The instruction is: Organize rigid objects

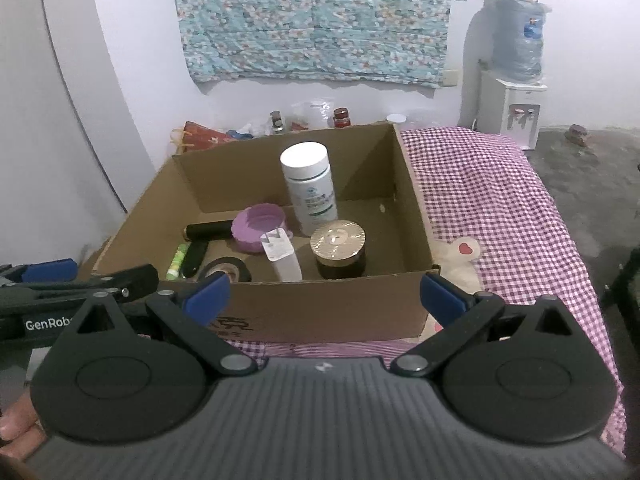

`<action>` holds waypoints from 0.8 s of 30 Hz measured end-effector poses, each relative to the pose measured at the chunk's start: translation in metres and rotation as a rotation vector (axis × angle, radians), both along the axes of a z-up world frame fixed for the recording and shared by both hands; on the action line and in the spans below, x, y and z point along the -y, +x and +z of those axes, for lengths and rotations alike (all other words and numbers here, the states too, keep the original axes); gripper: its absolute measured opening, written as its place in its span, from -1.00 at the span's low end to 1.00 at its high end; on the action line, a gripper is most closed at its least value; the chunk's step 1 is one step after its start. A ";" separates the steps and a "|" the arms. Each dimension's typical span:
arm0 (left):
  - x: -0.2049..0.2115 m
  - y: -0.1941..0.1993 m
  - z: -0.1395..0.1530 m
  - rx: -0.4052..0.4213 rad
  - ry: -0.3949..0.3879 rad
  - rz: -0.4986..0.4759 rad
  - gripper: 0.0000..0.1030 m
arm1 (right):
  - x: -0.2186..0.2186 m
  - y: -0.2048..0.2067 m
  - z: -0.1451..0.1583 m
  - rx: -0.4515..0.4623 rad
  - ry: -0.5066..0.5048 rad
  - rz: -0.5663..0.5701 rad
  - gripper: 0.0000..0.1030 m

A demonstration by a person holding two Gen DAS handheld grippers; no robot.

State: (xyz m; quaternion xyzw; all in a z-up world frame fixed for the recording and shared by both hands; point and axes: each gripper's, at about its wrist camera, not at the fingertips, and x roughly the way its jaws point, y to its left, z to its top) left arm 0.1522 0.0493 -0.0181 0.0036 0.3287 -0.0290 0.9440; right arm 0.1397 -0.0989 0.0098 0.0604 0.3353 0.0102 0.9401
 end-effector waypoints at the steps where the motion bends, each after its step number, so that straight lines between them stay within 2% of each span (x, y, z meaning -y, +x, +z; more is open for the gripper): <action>1: 0.000 0.000 0.000 -0.001 0.002 0.000 1.00 | 0.000 0.000 -0.001 -0.001 -0.003 -0.002 0.97; 24: -0.002 0.001 -0.003 -0.008 0.009 0.006 1.00 | -0.002 -0.001 -0.004 -0.008 -0.005 -0.004 0.97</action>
